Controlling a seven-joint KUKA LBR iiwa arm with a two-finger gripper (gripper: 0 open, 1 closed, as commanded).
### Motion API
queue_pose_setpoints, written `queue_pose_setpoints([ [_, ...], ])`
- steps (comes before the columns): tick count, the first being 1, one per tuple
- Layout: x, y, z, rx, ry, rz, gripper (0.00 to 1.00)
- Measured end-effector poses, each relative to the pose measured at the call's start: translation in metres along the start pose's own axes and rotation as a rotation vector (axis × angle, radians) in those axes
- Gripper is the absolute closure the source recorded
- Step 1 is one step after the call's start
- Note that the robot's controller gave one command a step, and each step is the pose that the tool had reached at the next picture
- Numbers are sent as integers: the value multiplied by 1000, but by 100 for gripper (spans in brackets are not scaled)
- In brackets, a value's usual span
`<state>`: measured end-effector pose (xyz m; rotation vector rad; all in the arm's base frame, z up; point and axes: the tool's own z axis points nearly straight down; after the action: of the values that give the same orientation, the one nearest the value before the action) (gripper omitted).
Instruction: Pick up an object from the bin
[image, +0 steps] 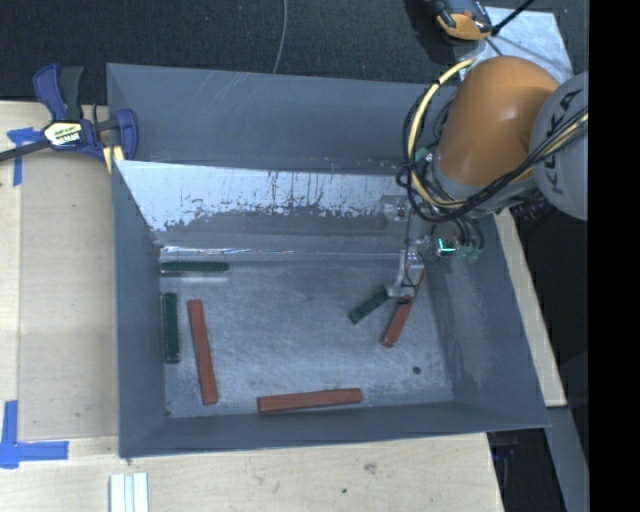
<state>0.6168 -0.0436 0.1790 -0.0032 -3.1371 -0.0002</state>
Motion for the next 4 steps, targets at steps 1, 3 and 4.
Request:
queue_pose_setpoints([
  [1,-2,0,-5,1,-9,-1,0],
  [3,12,-42,80,-1,-3,-307,0],
  [4,6,-40,61,3,-9,-486,0],
])
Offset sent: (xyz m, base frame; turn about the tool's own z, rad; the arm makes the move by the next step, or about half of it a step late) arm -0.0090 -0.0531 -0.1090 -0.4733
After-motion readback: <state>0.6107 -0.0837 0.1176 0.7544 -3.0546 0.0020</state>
